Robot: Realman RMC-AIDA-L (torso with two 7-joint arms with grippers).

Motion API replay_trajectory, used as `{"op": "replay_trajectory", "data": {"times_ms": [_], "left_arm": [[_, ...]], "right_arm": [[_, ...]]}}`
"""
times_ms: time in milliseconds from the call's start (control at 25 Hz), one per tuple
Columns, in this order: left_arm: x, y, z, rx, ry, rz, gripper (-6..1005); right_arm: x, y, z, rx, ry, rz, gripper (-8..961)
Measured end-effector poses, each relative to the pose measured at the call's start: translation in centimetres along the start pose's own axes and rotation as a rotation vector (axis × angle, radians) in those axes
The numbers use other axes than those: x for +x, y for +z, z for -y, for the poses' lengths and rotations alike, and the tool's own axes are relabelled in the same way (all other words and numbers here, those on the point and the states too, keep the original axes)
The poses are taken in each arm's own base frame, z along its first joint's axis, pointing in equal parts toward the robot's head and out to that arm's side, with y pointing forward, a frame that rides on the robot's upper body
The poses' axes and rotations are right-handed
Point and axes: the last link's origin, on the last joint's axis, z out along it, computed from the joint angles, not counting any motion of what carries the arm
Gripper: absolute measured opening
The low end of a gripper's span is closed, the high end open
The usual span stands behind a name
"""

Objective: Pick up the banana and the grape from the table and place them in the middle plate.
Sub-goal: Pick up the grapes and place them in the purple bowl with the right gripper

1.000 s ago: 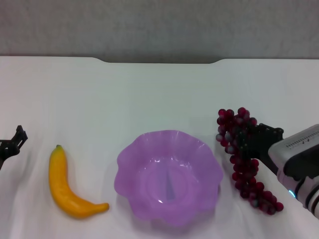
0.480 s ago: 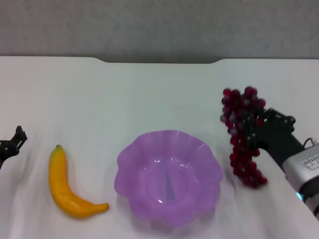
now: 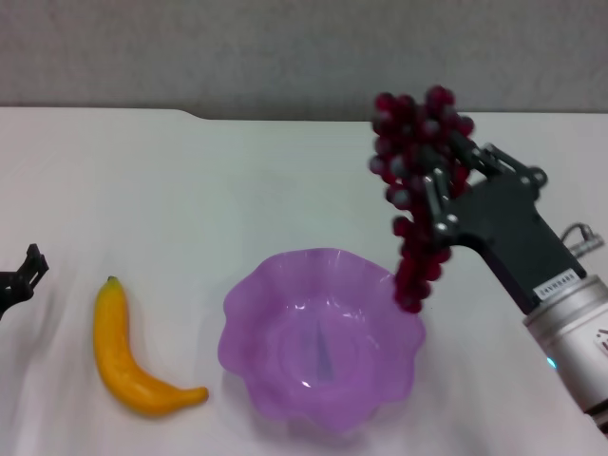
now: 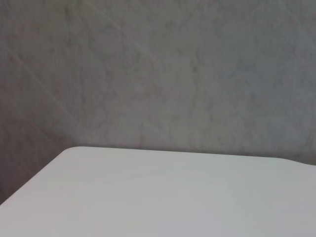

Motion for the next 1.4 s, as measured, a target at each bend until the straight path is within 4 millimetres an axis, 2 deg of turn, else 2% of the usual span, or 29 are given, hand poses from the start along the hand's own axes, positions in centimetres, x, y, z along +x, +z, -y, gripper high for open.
{"op": "replay_trajectory", "data": {"times_ms": [120, 280, 400, 560, 680, 1040, 1400], "left_arm": [[0.1, 0.1, -0.1, -0.002, 0.001, -0.001, 894], [0.3, 0.2, -0.4, -0.012, 0.002, -0.007, 894], [0.3, 0.2, -0.5, -0.016, 0.001, -0.007, 894], [0.3, 0.2, -0.6, -0.017, 0.001, -0.008, 894], [0.3, 0.3, -0.6, -0.015, -0.002, -0.008, 894], [0.5, 0.4, -0.6, -0.015, -0.008, -0.012, 893], [0.6, 0.5, -0.8, -0.018, -0.012, -0.014, 893]], "right_arm": [[-0.6, 0.7, -0.8, -0.048, -0.013, -0.003, 235], [-0.2, 1.8, -1.6, -0.103, -0.001, -0.041, 233], [1.5, 2.5, -2.4, -0.166, 0.015, -0.113, 233], [4.6, 3.3, -4.0, -0.296, -0.003, -0.266, 233], [6.2, 3.1, -4.8, -0.360, -0.036, -0.324, 230], [7.5, 2.0, -4.6, -0.372, -0.044, -0.351, 230], [7.1, 1.6, -3.6, -0.341, -0.018, -0.257, 280]]}}
